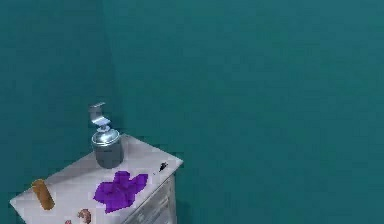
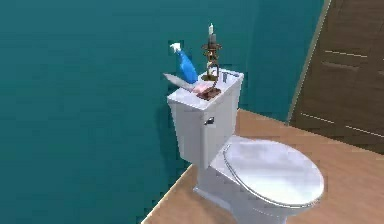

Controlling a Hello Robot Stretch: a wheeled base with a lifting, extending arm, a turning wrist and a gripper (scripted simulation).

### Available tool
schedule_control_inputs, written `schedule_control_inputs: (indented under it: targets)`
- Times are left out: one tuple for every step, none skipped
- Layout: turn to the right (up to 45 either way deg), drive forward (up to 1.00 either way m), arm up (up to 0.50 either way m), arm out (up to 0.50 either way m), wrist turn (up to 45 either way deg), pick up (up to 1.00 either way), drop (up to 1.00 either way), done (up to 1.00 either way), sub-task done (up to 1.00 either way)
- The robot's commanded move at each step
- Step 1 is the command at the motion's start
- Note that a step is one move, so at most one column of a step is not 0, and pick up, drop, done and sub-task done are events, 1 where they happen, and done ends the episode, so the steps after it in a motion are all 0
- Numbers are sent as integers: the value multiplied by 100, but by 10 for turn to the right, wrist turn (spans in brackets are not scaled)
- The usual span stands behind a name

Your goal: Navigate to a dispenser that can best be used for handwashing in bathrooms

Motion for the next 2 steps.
schedule_control_inputs:
  targets:
    - [-240,0,0,0,0,0,0,0,0]
    - [0,0,0,0,0,0,0,100,0]
